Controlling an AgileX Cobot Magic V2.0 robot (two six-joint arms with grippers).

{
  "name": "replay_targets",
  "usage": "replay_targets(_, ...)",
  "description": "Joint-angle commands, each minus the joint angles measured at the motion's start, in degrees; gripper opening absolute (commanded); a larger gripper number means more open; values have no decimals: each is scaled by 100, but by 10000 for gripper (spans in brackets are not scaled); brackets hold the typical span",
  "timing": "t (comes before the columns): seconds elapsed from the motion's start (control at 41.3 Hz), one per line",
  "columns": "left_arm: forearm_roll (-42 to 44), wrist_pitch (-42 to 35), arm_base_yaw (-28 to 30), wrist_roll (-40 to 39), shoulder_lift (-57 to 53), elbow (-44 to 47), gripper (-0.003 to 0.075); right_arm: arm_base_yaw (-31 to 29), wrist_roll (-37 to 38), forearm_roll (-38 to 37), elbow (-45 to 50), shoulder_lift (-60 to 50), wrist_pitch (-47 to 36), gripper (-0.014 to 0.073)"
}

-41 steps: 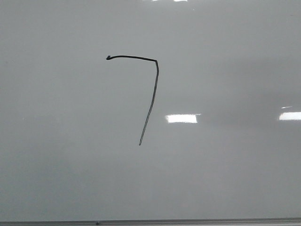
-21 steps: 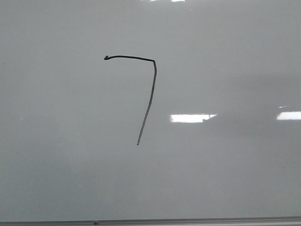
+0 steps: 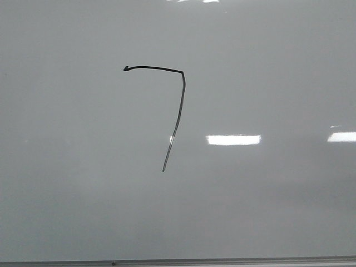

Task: Write number 7 on whiteboard

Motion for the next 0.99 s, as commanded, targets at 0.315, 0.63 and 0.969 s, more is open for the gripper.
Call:
replay_targets(0.315, -58, -486, 5, -7, -88, 24, -20, -36, 23, 193, -26, -123, -202, -69)
replay_targets(0.63, -58, -486, 5, -7, -88, 24, -20, -36, 23, 193, -26, -123, -202, -69)
replay_targets(0.969, -58, -486, 5, -7, -88, 24, -20, -36, 23, 193, -26, -123, -202, -69)
